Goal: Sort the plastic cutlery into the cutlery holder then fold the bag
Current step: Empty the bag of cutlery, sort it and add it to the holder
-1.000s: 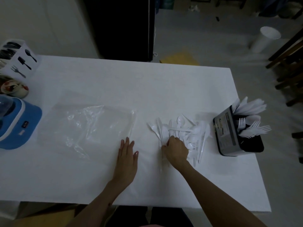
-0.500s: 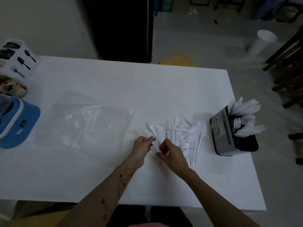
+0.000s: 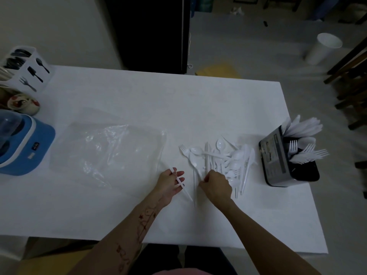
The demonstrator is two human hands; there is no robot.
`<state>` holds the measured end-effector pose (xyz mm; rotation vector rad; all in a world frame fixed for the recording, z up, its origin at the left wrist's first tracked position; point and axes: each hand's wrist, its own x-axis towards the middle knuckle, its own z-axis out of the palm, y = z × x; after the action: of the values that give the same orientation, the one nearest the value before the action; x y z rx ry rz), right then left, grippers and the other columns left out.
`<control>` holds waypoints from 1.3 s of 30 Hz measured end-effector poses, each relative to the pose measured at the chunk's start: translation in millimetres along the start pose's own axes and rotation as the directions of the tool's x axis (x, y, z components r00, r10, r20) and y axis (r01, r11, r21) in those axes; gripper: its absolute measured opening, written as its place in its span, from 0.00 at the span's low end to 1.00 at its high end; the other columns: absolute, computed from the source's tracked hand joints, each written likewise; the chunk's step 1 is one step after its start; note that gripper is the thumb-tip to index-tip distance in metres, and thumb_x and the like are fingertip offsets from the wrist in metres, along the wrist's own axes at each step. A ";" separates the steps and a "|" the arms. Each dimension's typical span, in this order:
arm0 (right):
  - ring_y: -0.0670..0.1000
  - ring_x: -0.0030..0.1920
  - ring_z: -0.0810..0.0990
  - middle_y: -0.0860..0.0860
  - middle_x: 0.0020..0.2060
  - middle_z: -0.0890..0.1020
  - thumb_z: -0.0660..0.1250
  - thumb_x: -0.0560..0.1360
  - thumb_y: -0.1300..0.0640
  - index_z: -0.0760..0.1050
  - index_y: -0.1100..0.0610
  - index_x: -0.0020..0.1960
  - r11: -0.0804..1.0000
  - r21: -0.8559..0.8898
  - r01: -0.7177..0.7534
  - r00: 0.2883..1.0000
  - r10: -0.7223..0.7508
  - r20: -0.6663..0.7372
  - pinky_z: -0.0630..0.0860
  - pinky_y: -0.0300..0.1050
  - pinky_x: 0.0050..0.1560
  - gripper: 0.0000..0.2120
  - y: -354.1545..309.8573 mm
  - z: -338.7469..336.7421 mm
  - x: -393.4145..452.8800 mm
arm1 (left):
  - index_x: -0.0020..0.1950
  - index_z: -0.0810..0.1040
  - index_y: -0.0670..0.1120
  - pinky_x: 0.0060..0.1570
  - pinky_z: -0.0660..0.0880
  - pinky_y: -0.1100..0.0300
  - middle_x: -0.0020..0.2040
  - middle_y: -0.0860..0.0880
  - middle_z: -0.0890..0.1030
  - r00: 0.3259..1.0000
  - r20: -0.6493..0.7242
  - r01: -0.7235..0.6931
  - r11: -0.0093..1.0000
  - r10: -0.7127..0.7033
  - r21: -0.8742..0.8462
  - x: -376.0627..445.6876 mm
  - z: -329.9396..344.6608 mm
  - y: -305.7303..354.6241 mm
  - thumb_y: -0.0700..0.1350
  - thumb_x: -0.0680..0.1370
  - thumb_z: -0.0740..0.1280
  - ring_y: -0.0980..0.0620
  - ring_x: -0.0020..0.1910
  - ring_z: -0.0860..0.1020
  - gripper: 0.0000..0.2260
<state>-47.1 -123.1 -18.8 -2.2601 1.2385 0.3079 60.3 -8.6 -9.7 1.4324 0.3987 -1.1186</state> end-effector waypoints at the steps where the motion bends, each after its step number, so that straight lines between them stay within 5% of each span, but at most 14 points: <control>1: 0.50 0.40 0.79 0.50 0.41 0.80 0.67 0.74 0.52 0.75 0.55 0.48 1.000 0.010 -0.008 1.000 0.008 -0.001 0.78 0.44 0.41 0.07 0.7 -1.9 0.5 | 0.66 0.69 0.42 0.56 0.74 0.49 0.50 0.49 0.79 1.000 0.008 0.003 1.000 -0.003 0.007 0.4 -0.5 -1.1 0.41 0.83 0.56 0.46 0.55 0.76 0.12; 9: 0.48 0.37 0.78 0.49 0.39 0.79 0.65 0.78 0.54 0.73 0.56 0.48 0.995 0.079 0.056 0.998 -0.054 -0.024 0.76 0.42 0.39 0.06 12.3 -8.7 0.4 | 0.68 0.70 0.41 0.57 0.74 0.51 0.60 0.44 0.77 0.998 0.064 0.001 0.999 -0.004 0.042 -0.8 0.4 -5.4 0.39 0.82 0.58 0.46 0.57 0.77 0.14; 17: 0.48 0.44 0.80 0.48 0.43 0.80 0.67 0.78 0.57 0.74 0.55 0.52 0.904 0.409 0.124 0.990 -0.142 0.013 0.77 0.38 0.46 0.05 14.9 -9.1 -0.7 | 0.67 0.69 0.42 0.48 0.77 0.54 0.57 0.43 0.79 0.996 0.088 0.015 1.000 -0.014 -0.007 -4.5 1.1 -3.6 0.37 0.81 0.60 0.43 0.54 0.79 0.14; 23: 0.49 0.42 0.84 0.50 0.48 0.80 0.62 0.81 0.55 0.76 0.59 0.56 0.826 0.563 0.040 0.983 -0.133 0.125 0.73 0.33 0.29 0.09 10.4 -11.9 -8.6 | 0.65 0.71 0.43 0.47 0.78 0.53 0.53 0.43 0.80 0.993 0.113 0.027 0.998 -0.021 -0.050 -6.2 -3.4 -4.3 0.36 0.80 0.62 0.43 0.52 0.80 0.14; 27: 0.51 0.41 0.85 0.53 0.45 0.83 0.64 0.80 0.59 0.78 0.59 0.51 0.751 0.660 -0.024 0.978 -0.119 0.172 0.72 0.29 0.30 0.05 7.7 -13.6 -11.0 | 0.64 0.72 0.43 0.49 0.78 0.52 0.55 0.43 0.80 0.989 0.148 0.034 0.998 -0.024 -0.061 -8.7 -6.0 -4.4 0.37 0.79 0.63 0.42 0.53 0.80 0.13; 34: 0.47 0.33 0.83 0.54 0.37 0.85 0.68 0.74 0.66 0.80 0.61 0.45 0.733 0.663 -0.151 0.955 -0.066 0.290 0.72 0.37 0.29 0.03 6.3 -15.9 -9.9 | 0.63 0.74 0.40 0.46 0.80 0.58 0.59 0.43 0.80 0.978 0.208 -0.005 0.996 0.025 -0.094 -10.9 -7.6 -7.6 0.35 0.79 0.63 0.47 0.52 0.80 0.13; 39: 0.48 0.36 0.83 0.52 0.37 0.85 0.75 0.72 0.57 0.81 0.58 0.43 0.786 0.610 -0.102 0.955 -0.095 0.282 0.74 0.37 0.28 0.05 3.7 -13.6 -10.1 | 0.62 0.74 0.36 0.48 0.79 0.57 0.51 0.43 0.81 0.993 0.119 -0.014 0.995 0.026 -0.095 -5.9 -12.8 -13.3 0.34 0.78 0.64 0.48 0.50 0.80 0.13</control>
<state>-56.4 -125.1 -4.4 -1.5703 0.9921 0.1926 52.0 8.1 -14.8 1.2773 0.3460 -1.1492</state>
